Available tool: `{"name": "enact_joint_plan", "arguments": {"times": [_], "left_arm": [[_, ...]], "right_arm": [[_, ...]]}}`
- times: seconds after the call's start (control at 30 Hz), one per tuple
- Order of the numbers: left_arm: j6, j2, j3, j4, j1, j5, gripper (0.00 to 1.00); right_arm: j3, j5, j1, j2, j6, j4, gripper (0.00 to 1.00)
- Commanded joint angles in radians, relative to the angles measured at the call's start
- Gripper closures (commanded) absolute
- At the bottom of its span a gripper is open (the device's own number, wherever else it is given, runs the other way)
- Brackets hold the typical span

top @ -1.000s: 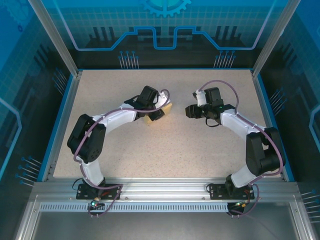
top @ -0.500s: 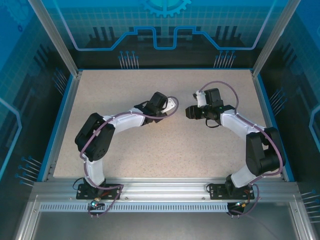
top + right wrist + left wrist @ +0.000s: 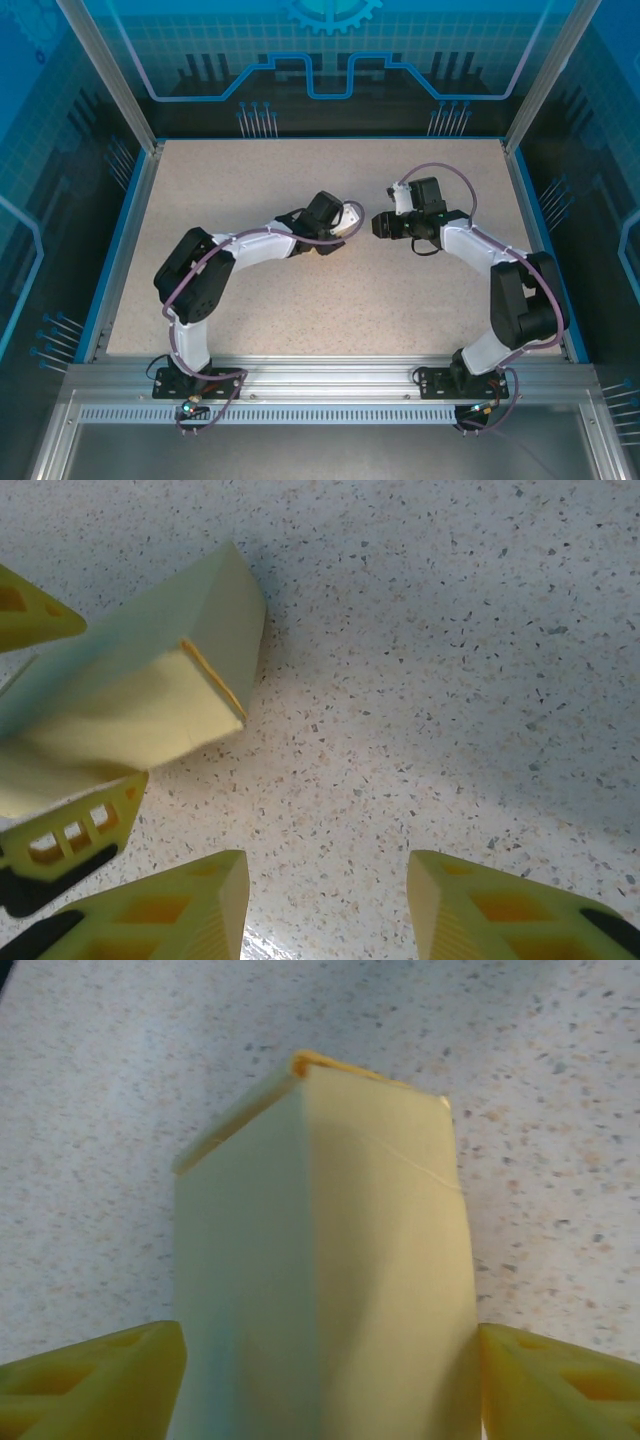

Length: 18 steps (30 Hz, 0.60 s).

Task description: Fold the paper box

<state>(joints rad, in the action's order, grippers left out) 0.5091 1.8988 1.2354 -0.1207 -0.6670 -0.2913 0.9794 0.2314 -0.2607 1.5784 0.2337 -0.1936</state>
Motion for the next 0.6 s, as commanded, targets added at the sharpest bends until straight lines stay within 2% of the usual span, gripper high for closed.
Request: {"name": "enact_joint_plan", "arguments": {"times": [0.0, 0.17, 0.27, 0.43, 0.57], "left_arm": [[-0.032, -0.046, -0.036, 0.014, -0.007, 0.107, 0.21], [-0.089, -0.141, -0.096, 0.070, -0.002, 0.216, 0.14], [-0.142, -0.223, -0.150, 0.125, 0.016, 0.253, 0.11], [-0.270, -0.405, -0.311, 0.289, 0.084, 0.237, 0.09], [-0.364, -0.571, -0.473, 0.441, 0.144, 0.159, 0.05]], "right_arm": [[-0.013, -0.001, 0.014, 0.009, 0.013, 0.009, 0.54], [-0.027, -0.022, 0.013, -0.030, 0.001, 0.021, 0.54], [-0.044, -0.076, -0.001, -0.087, -0.023, 0.032, 0.54], [-0.091, -0.265, -0.055, -0.219, -0.091, 0.062, 0.54], [-0.160, -0.435, -0.072, -0.323, -0.103, 0.104, 0.51]]}}
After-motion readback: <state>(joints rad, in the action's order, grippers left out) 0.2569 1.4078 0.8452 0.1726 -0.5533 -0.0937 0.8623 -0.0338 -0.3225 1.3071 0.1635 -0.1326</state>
